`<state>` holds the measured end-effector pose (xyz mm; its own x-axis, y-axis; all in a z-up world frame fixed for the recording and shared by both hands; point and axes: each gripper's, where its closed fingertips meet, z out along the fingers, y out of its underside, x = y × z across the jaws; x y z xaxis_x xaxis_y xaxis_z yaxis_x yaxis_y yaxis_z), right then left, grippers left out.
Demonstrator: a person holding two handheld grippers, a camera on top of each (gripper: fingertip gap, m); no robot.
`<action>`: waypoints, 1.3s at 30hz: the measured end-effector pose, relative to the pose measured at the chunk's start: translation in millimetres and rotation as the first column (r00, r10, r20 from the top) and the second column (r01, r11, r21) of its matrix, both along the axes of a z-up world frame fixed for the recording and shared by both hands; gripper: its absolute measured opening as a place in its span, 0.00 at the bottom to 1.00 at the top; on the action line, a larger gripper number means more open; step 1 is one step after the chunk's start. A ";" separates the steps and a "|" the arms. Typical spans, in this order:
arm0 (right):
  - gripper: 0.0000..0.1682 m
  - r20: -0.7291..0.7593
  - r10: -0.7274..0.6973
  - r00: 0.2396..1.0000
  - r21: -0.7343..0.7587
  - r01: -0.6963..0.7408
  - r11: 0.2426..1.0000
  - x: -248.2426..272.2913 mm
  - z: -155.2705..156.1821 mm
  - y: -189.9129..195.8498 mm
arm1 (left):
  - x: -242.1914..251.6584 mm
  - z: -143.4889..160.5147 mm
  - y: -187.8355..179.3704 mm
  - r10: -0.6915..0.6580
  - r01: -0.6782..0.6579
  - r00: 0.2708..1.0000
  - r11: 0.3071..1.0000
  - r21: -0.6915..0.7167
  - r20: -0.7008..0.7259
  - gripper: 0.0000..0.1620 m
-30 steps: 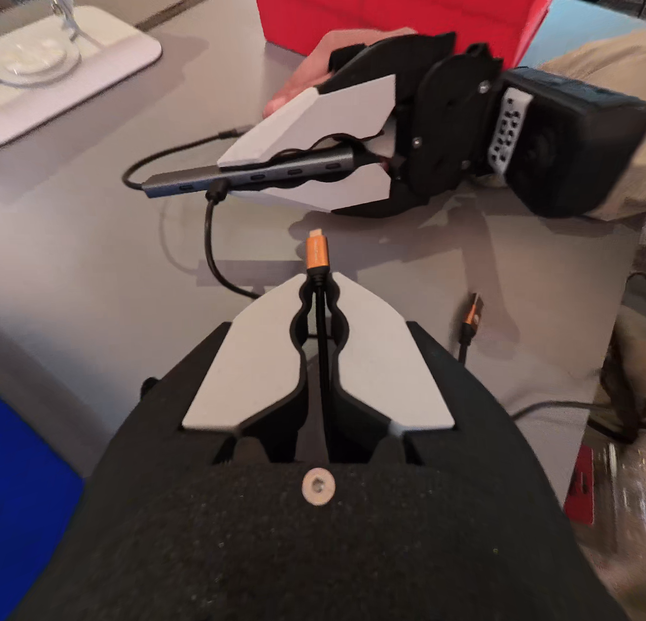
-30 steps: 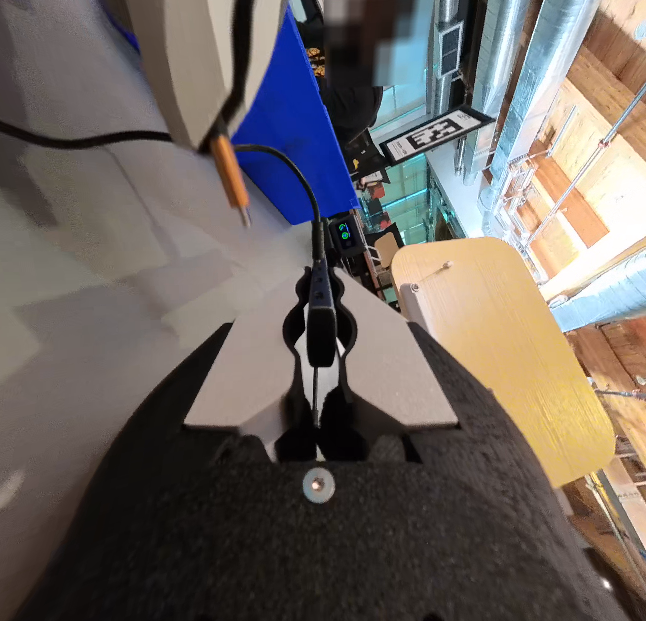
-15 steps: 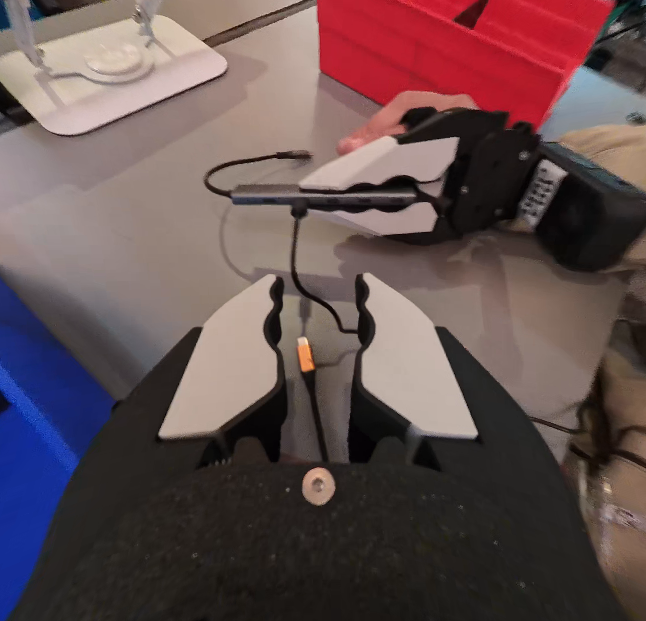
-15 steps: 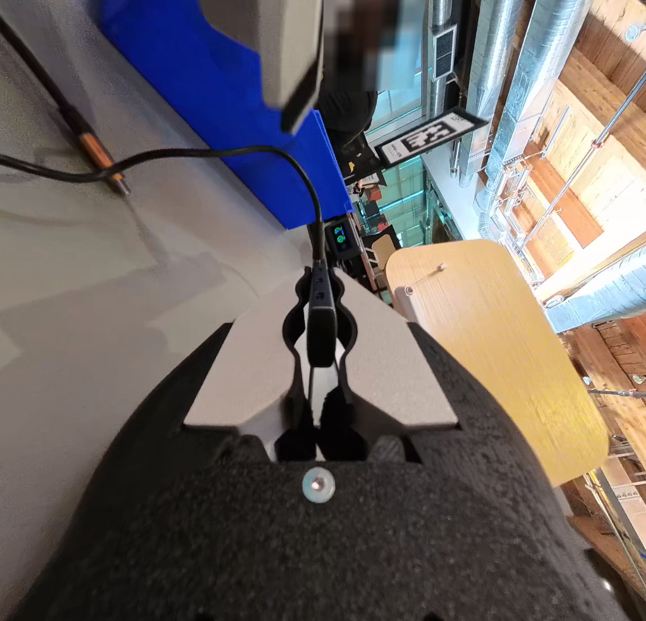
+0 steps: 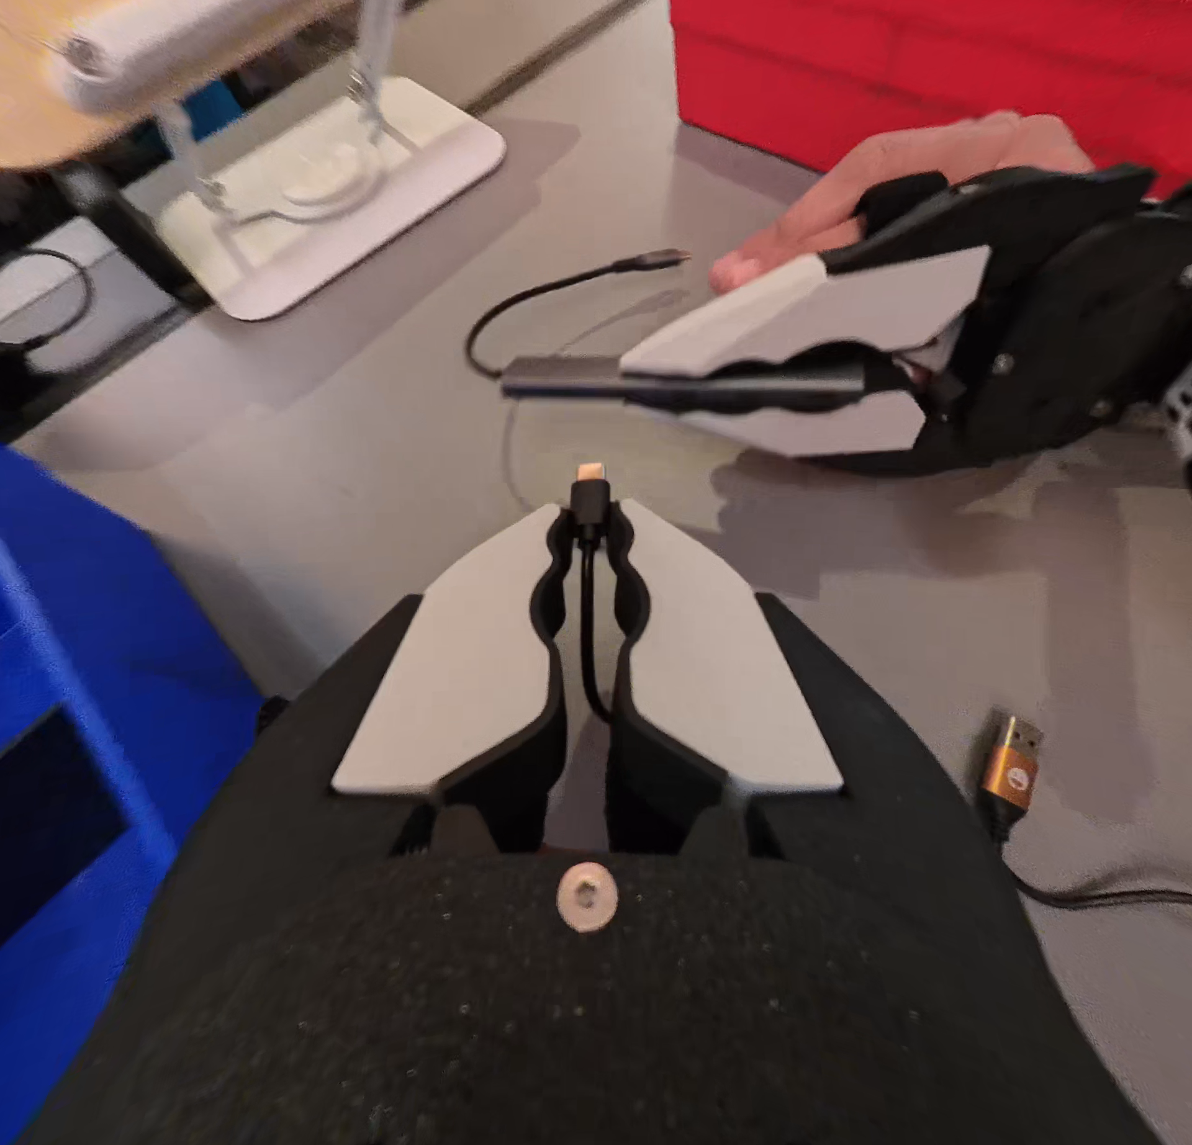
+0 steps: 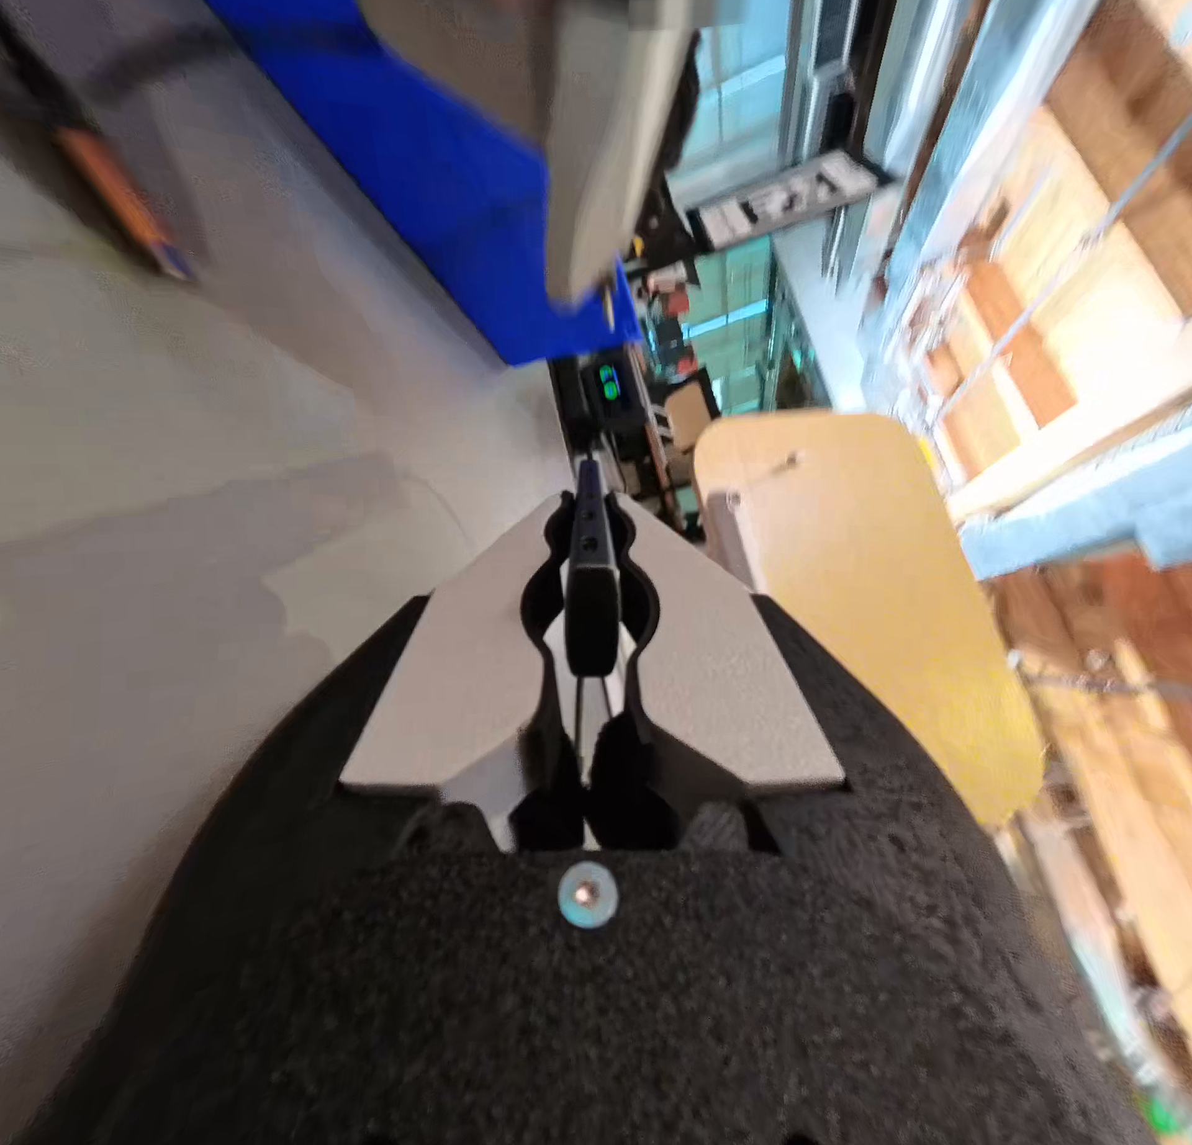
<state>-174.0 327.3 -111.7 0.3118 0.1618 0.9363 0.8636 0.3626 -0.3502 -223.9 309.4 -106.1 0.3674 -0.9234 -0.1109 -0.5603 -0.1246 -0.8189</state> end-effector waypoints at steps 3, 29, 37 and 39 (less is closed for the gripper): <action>0.05 -0.199 -0.038 0.979 -0.103 0.018 0.994 9.5 8.6 7.6 | -15.4 11.2 0.4 -0.001 0.002 0.999 0.999 -0.044 0.034 0.07; 0.05 -0.631 -0.775 0.020 -0.664 -0.530 0.527 332.7 63.3 14.6 | -16.1 -2.7 -55.5 -0.096 0.099 0.988 0.995 -0.021 0.121 0.07; 0.20 -0.193 -0.960 0.202 -0.978 -0.113 0.173 368.7 -34.4 12.3 | -18.1 -3.4 -53.1 -0.097 0.099 0.990 0.995 -0.013 0.104 0.07; 0.29 -0.137 -0.963 0.232 -0.990 0.009 0.142 379.5 -30.4 8.3 | -19.6 -5.6 -52.5 -0.101 0.103 0.990 0.995 -0.019 0.094 0.07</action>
